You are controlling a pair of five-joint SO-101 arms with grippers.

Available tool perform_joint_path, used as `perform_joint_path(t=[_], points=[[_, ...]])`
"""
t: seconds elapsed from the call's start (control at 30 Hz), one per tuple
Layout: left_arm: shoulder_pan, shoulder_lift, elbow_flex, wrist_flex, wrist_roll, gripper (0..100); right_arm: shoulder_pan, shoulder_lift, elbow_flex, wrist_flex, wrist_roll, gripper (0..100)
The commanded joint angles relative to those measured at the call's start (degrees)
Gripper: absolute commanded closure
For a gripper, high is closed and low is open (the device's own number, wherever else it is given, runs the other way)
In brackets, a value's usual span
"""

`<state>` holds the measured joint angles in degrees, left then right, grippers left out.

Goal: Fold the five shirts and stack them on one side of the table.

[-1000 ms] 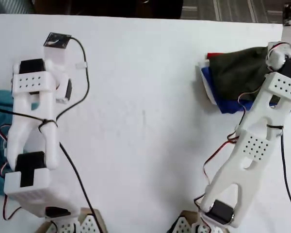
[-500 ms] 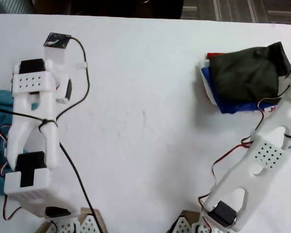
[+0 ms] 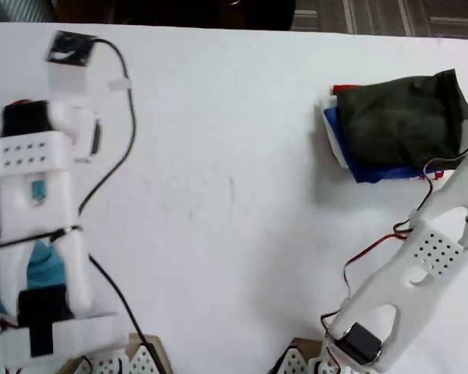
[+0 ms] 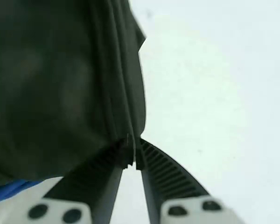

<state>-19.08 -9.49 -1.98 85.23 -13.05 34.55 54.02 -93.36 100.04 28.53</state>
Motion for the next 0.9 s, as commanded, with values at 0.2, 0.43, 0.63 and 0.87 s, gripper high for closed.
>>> perform_joint_path(t=[0.2, 0.43, 0.63, 0.87], points=[[-14.8, -3.4, -0.4, 4.5, -9.4, 97, -0.3, -27.0, 1.4, 1.3, -2.5, 97.7], [-26.0, -3.3, -0.3, 4.6, -20.0, 78, -2.9, -53.1, 36.1, 1.4, -2.5, 90.6], [-31.7, -3.3, 3.7, 4.4, -21.6, 71, -11.3, -77.5, 70.0, 1.1, -0.2, 87.8], [-35.3, 0.1, 19.6, -3.3, -27.0, 71, -20.2, -97.9, 95.5, 0.8, 0.0, 87.8]])
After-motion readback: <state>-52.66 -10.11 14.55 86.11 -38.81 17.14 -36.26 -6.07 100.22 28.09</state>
